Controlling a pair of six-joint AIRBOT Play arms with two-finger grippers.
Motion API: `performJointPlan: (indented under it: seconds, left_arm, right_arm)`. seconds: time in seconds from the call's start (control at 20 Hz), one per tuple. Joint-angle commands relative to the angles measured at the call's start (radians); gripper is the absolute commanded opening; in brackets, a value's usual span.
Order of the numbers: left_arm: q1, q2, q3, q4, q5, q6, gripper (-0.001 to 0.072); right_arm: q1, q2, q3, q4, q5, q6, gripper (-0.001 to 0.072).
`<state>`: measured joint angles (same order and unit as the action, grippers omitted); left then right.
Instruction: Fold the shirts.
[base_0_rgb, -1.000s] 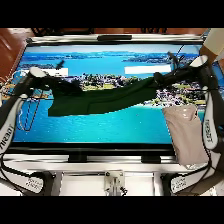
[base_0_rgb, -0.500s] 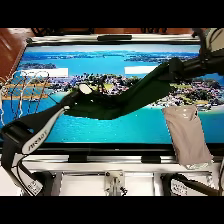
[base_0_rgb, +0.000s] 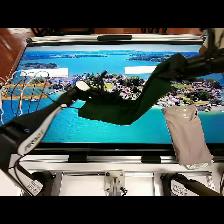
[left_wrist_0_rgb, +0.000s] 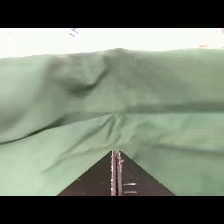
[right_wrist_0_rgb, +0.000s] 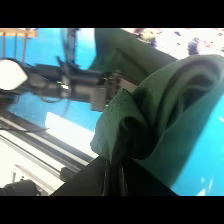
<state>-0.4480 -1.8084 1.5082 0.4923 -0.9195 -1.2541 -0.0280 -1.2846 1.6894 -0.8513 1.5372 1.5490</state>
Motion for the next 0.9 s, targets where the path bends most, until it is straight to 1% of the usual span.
performJointPlan:
  seconds: [0.0,0.1,0.2,0.35,0.5,0.65,0.75,0.8,0.85]
  left_arm:
    - [0.133,0.154,0.001,0.290,-0.100,-0.061,0.0030]
    - [0.227,0.264,0.001,0.412,-0.143,-0.092,0.0030]
    - [0.334,0.370,0.001,0.475,-0.205,-0.105,0.0031]
    - [0.488,0.516,0.001,0.481,-0.271,-0.105,0.0031]
    - [0.614,0.645,0.001,0.481,-0.302,-0.105,0.0031]
    - [0.681,0.739,0.001,0.481,-0.322,-0.105,0.0031]
    - [0.687,0.771,0.001,0.481,-0.328,-0.105,0.0031]
    - [0.686,0.778,0.001,0.480,-0.332,-0.105,0.0031]
    - [0.684,0.781,0.001,0.481,-0.337,-0.104,0.0031]
  right_arm:
    - [0.148,-0.050,0.001,-0.011,-0.147,-0.016,0.0068]
    - [0.263,-0.109,0.001,-0.035,-0.246,-0.024,0.0068]
    - [0.359,-0.194,0.001,-0.050,-0.336,-0.023,0.0068]
    - [0.455,-0.340,0.001,-0.022,-0.411,-0.023,0.0068]
    - [0.521,-0.475,0.001,0.005,-0.490,-0.023,0.0068]
    - [0.559,-0.582,0.001,0.098,-0.580,-0.023,0.0068]
    - [0.569,-0.628,0.001,0.191,-0.625,-0.023,0.0081]
    - [0.572,-0.637,0.001,0.229,-0.649,-0.024,0.0258]
    - [0.565,-0.635,0.001,0.248,-0.656,-0.039,0.0522]
